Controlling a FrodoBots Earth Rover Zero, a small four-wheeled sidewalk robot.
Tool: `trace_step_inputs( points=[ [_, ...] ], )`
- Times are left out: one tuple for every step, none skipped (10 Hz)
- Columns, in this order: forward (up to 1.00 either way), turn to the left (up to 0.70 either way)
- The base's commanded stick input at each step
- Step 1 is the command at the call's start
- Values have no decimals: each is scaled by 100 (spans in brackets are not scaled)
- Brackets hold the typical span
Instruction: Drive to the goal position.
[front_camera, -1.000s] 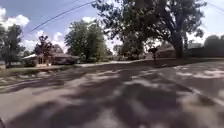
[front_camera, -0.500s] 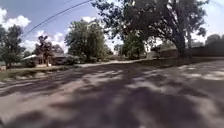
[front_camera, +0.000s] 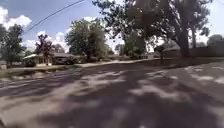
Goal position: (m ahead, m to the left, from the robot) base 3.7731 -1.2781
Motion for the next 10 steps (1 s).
trace_step_inputs(
  points=[
    [70,0],
    [70,0],
    [70,0],
    [70,0],
    [70,0],
    [70,0],
    [70,0],
    [70,0],
    [70,0],
    [70,0]
  ],
)
